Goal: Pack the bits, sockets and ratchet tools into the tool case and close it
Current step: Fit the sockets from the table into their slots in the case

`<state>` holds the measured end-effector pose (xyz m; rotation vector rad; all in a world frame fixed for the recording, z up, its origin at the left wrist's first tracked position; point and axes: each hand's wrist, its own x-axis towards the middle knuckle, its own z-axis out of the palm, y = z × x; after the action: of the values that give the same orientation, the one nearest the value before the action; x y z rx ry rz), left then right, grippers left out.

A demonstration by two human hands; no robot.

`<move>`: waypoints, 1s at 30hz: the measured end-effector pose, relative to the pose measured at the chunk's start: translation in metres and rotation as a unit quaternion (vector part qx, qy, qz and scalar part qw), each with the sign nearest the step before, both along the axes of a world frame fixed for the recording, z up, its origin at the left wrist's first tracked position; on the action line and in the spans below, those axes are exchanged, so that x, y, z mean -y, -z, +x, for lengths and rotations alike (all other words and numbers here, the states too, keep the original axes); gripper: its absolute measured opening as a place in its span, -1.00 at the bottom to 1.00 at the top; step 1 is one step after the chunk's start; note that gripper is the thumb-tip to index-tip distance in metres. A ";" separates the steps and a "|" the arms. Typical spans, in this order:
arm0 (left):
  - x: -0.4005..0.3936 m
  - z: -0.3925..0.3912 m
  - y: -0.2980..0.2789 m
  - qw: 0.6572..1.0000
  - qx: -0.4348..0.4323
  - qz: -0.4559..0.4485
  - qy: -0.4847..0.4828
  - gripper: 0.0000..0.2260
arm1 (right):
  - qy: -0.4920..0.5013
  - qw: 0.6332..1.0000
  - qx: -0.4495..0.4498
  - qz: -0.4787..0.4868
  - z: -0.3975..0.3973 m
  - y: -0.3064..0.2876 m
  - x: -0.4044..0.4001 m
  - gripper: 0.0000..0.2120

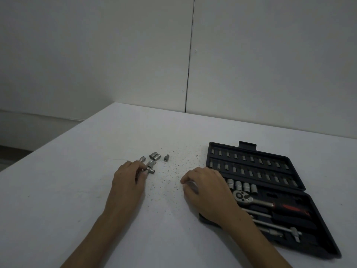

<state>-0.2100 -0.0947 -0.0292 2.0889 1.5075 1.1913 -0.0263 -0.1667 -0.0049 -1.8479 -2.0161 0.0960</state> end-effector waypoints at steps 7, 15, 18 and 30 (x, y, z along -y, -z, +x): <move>0.004 -0.001 -0.006 0.997 0.071 0.004 0.002 -0.79 | -0.002 1.000 0.002 0.001 0.000 -0.001 0.001 -0.77; 0.006 0.002 -0.007 0.995 0.101 -0.010 -0.007 -0.82 | -0.001 1.000 0.002 0.002 0.000 -0.002 0.001 -0.76; 0.003 0.005 -0.008 0.996 0.091 -0.021 -0.008 -0.85 | -0.002 1.000 0.000 0.002 0.000 -0.002 0.001 -0.76; -0.044 0.016 -0.015 0.997 -0.073 -0.012 0.035 -0.80 | -0.002 1.000 -0.002 0.004 0.000 -0.001 0.001 -0.77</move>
<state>-0.1937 -0.0510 -0.0145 2.2359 1.4885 1.0099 -0.0264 -0.1673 -0.0043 -1.8380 -2.0136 0.0918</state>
